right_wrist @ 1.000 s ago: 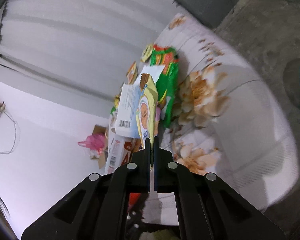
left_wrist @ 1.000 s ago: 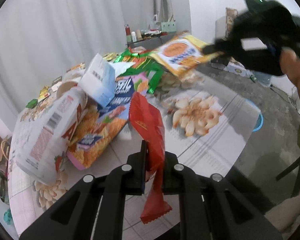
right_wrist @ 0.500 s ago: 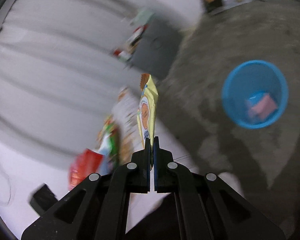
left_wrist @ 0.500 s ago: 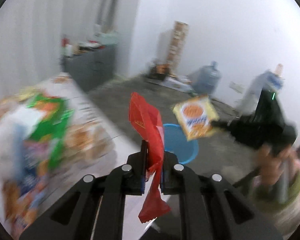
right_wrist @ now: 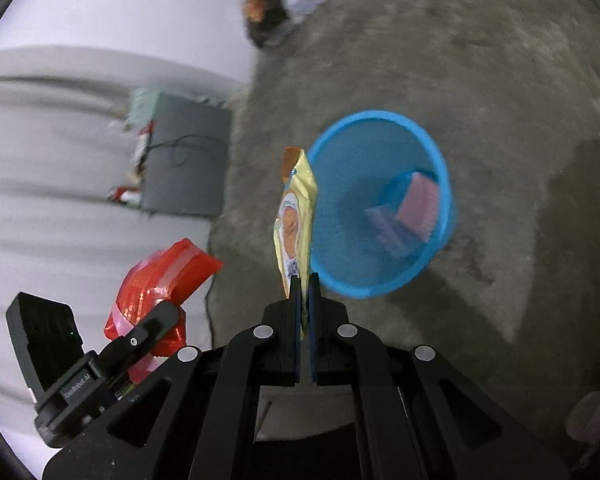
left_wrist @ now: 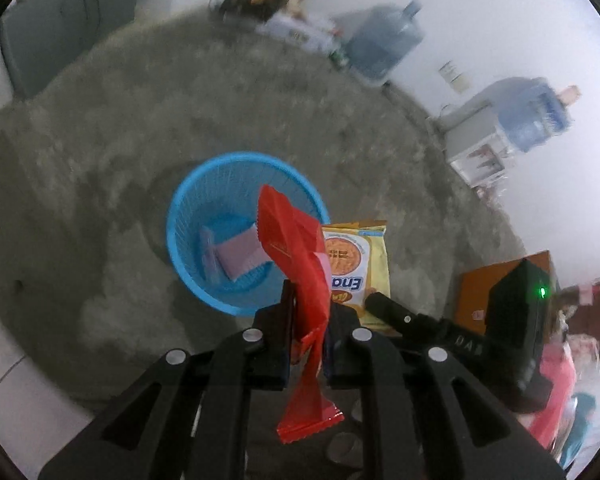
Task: Collect trash
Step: 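Drop the red wrapper into the wastebasket with the left gripper while the right drops the yellow packet, then move both grippers back over the table toward the blue box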
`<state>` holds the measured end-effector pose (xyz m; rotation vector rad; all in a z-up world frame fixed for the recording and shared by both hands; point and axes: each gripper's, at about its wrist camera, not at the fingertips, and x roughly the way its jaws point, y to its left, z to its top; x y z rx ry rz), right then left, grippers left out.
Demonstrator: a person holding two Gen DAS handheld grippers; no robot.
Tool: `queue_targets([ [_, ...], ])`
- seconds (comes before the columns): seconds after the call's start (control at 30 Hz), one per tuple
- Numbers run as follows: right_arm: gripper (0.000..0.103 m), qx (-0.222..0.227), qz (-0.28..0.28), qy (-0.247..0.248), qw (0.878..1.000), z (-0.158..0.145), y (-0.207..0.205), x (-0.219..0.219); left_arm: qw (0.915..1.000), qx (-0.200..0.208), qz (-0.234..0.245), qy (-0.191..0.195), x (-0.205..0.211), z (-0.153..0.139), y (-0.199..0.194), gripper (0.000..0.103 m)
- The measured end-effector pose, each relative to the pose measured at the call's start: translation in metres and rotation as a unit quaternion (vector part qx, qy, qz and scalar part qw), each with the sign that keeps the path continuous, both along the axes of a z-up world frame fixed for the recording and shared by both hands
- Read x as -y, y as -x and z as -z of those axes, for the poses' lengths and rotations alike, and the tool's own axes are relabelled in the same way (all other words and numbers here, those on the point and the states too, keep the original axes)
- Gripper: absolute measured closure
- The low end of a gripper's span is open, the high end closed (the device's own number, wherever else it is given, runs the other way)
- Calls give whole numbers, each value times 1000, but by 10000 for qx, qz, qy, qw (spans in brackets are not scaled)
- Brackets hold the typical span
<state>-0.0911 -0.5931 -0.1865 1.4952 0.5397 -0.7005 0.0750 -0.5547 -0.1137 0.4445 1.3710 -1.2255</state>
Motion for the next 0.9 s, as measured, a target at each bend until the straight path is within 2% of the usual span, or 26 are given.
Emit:
queue_targets([
  [0.1,93,-167,126,-63,9998,27,-8,15,9998,36,-40,-191,24,25,2,84],
  [0.13,89,-320,191,-83,9993,37,-9,19,9997,77,-74,-221,32,34,2,73],
  [0.17,72,-456,254,-112,9986,45,-11,22,9996,105,-108,-234,35,39,-1,63],
  [0.2,59,-661,302,-179,9972,54,-12,25,9995,138,-146,-239,37,43,-2,59],
  [0.27,58,-927,378,-282,9946,61,-5,25,9993,157,-246,-243,37,50,-1,54],
  [0.37,54,-876,383,-188,9952,54,4,16,9992,-31,-311,-232,35,50,0,49],
  [0.5,51,-1140,322,159,9928,32,13,2,9995,43,-296,79,19,20,-2,45],
  [0.57,50,-1273,302,434,9905,10,15,-5,9991,70,-309,270,8,2,-2,43],
  [0.63,45,-1450,219,802,9859,-14,11,-12,9978,53,-356,560,-10,-25,-4,39],
  [0.7,33,-1610,58,1266,9788,-43,3,-22,9948,124,-476,894,-35,-56,-6,34],
  [0.77,26,-1710,-115,1706,9703,-70,-7,-34,9926,176,-674,1000,-59,-77,-9,26],
  [0.9,9,-1835,-487,2706,9438,-131,-31,-70,9895,-26,-905,1130,-116,-102,-14,19],
])
